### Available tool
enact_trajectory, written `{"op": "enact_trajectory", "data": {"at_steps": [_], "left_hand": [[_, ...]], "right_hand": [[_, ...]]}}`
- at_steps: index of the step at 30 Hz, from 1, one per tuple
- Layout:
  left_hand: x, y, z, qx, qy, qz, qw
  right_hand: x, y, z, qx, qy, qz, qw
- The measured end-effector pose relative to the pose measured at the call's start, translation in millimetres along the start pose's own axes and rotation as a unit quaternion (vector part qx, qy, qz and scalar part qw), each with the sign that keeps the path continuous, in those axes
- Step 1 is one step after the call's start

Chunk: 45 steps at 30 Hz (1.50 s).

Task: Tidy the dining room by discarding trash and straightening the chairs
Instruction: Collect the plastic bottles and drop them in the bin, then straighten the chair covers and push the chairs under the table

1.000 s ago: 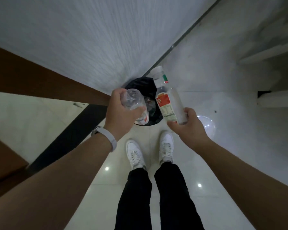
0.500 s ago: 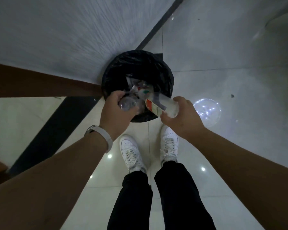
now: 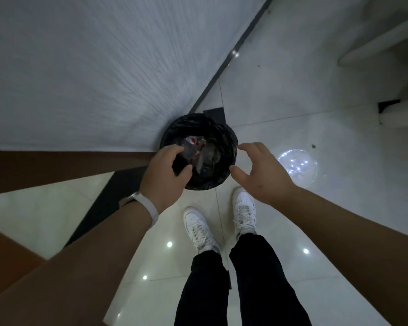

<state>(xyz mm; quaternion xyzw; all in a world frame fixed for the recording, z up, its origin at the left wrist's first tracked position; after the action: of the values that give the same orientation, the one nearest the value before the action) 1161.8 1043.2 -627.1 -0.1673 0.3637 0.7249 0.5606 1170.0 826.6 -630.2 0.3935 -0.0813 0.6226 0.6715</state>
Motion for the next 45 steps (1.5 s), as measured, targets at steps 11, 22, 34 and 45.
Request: {"op": "enact_trajectory", "data": {"at_steps": [11, 22, 34, 45], "left_hand": [[-138, 57, 136, -0.006, -0.186, -0.185, 0.965], [-260, 114, 231, -0.047, -0.223, -0.251, 0.941], [-460, 91, 236, -0.102, -0.236, -0.399, 0.88], [-643, 41, 168, -0.113, -0.259, -0.462, 0.841]], "right_hand": [[160, 69, 128, 0.0, 0.23, 0.153, 0.961], [242, 145, 252, -0.092, 0.281, 0.145, 0.944], [203, 162, 451, -0.229, 0.329, 0.119, 0.908], [127, 123, 621, -0.285, 0.304, 0.098, 0.904]]}}
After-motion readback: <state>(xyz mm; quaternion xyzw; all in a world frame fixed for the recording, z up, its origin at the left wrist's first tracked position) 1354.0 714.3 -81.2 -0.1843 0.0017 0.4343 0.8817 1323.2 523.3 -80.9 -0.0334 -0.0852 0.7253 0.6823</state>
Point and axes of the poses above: each hand's wrist, its own y-axis away from the middle knuckle, its own z-axis out of the back of the hand, x = y × z, the point moved 10 cm from there along -y, towards the middle knuckle, and after that the axes turned 8 degrees about -x, right-handed, at the moved point
